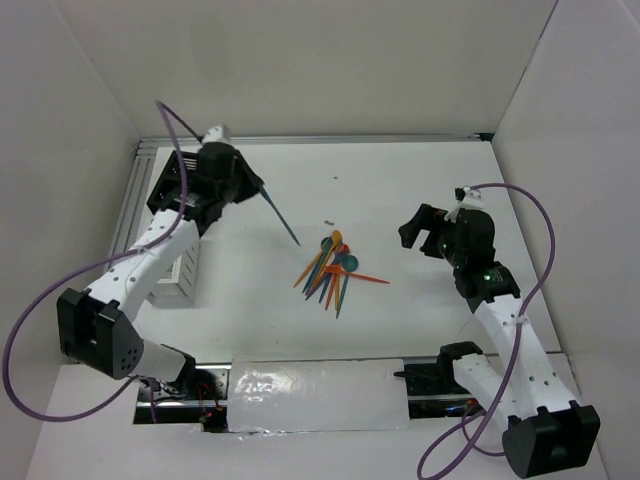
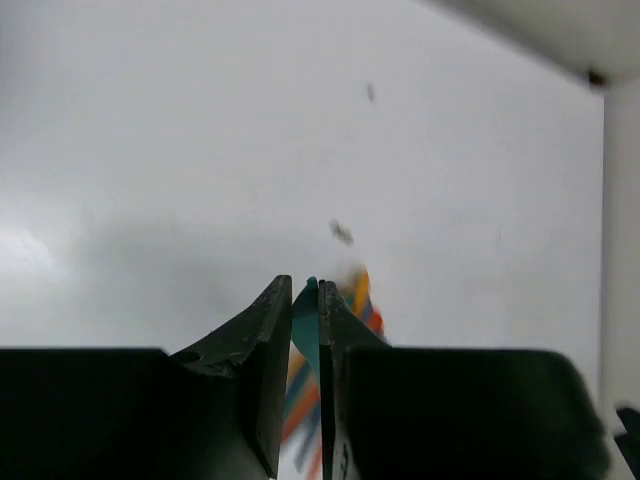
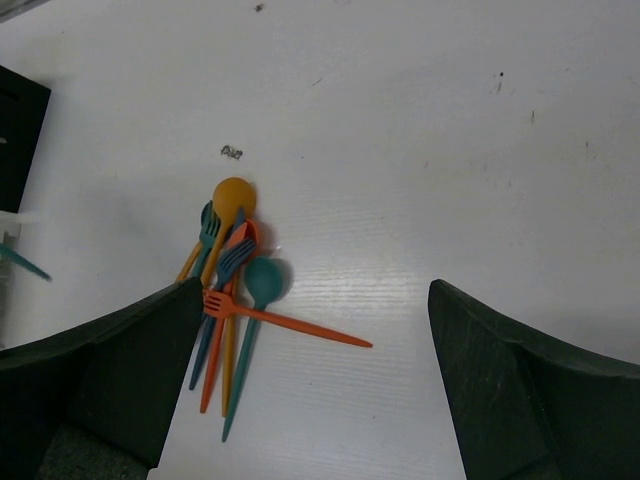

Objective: Sort the eating utensils into containers

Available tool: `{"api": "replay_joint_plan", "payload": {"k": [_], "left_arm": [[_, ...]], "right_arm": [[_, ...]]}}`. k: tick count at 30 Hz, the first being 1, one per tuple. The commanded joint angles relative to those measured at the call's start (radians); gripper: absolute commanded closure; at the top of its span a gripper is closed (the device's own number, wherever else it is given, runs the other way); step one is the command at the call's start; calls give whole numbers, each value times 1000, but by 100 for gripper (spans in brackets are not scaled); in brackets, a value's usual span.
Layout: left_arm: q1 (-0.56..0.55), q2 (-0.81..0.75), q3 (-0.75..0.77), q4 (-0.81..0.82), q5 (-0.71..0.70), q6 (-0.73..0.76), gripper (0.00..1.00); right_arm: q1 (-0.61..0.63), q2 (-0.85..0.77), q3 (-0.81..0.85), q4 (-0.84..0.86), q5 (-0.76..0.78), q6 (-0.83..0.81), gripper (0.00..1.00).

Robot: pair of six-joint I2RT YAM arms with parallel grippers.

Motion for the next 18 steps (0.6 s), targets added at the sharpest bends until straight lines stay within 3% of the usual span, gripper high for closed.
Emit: {"api": "replay_joint_plan", "payload": {"k": [1,2,4,7,8,9,14,18], "left_arm": [[125,-63,52,251,-43,354,85],[238,-64,61,284,-14,417,85],[277,-52,109,350,68,465,85],[471,-25,173,423,128,555,85],[461,-3,186,442,139,587,85],[551,8,192,468,155,603,85],[662,116,244,627,189,692,83],[687,227,330,715,220,793,83]], "right_arm": [[-2,15,41,75,-7,19,0],[-2,23,41,84,-7,25,0],[0,40,50,114,4,29,0],[0,80,61,147,13,33,0],[3,92,74,162,13,36,0],[0,119,75,171,13,37,0],[0,216,145,231,24,34,0],[1,277,176,265,50,19,0]]}}
